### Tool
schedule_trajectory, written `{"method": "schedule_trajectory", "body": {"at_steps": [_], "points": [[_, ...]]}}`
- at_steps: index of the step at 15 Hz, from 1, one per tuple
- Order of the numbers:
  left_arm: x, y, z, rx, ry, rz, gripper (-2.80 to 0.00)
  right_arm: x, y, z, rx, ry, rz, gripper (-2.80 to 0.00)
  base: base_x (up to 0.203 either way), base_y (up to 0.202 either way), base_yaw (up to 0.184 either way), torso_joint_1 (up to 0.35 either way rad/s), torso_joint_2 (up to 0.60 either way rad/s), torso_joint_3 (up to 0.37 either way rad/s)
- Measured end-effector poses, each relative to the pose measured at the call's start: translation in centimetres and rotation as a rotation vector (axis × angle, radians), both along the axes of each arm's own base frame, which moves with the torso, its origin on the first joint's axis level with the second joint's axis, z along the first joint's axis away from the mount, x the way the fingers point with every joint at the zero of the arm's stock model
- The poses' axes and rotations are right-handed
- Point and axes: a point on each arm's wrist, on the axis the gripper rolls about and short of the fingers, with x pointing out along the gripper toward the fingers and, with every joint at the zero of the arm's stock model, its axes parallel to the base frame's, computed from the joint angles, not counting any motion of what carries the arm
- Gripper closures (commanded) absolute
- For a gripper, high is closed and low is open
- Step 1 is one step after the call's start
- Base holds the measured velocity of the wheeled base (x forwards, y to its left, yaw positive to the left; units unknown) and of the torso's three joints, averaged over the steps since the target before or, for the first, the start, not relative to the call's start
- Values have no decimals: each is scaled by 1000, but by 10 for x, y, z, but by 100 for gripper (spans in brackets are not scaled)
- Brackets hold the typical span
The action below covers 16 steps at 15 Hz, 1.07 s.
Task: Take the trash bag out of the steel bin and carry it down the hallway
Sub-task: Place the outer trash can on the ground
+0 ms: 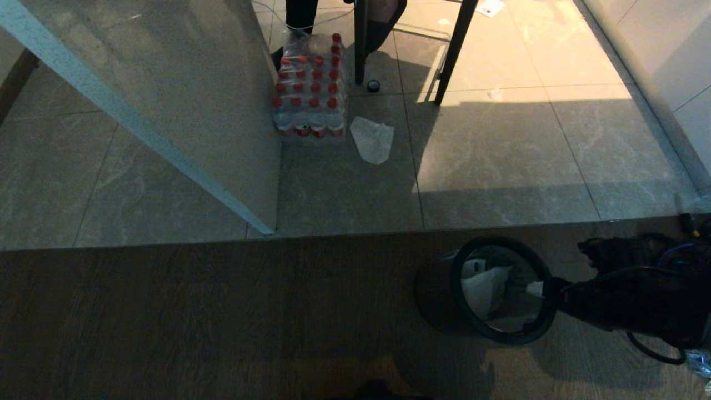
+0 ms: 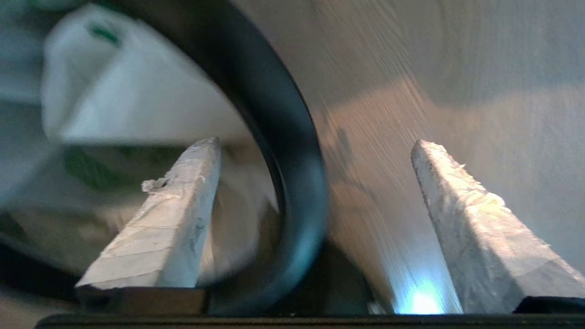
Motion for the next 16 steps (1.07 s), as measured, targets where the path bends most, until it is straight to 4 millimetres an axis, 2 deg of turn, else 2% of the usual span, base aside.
{"method": "schedule_trajectory", "body": {"at_steps": [4,5,9,16], "points": [[0,0,0,0,0,0,0,11,0,-19,25,-10,-21,-280,0,0,0,0,0,0],[0,0,0,0,0,0,0,12,0,-21,26,-8,-22,0,0,0,0,0,0,0],[0,0,0,0,0,0,0,14,2,-18,19,-16,-16,0,0,0,0,0,0,0],[0,0,0,0,0,0,0,6,9,5,10,-25,10,0,0,0,0,0,0,0]]}}
